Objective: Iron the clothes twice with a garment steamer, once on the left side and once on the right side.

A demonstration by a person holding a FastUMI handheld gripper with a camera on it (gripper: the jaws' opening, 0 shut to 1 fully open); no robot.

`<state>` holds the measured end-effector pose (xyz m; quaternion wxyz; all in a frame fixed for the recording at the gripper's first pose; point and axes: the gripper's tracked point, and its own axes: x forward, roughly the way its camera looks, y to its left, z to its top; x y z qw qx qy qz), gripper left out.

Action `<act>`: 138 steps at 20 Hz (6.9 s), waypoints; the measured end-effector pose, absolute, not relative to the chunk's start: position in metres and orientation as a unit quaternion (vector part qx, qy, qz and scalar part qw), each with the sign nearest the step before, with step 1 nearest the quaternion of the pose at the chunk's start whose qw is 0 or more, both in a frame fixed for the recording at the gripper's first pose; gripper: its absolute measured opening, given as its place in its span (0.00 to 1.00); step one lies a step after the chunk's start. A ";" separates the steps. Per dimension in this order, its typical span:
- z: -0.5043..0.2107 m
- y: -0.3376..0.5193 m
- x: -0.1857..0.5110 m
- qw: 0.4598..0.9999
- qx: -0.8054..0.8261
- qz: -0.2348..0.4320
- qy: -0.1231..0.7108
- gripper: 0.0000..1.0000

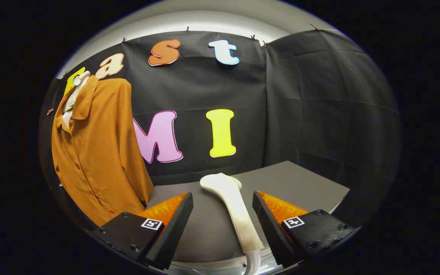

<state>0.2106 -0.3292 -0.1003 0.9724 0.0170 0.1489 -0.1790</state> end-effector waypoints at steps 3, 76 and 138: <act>-0.122 -0.340 0.226 0.969 0.011 -0.168 0.182 0.99; -0.101 -0.060 0.275 0.961 -0.077 -0.172 0.201 0.41; -0.083 0.065 0.286 0.979 -0.034 -0.071 0.187 0.41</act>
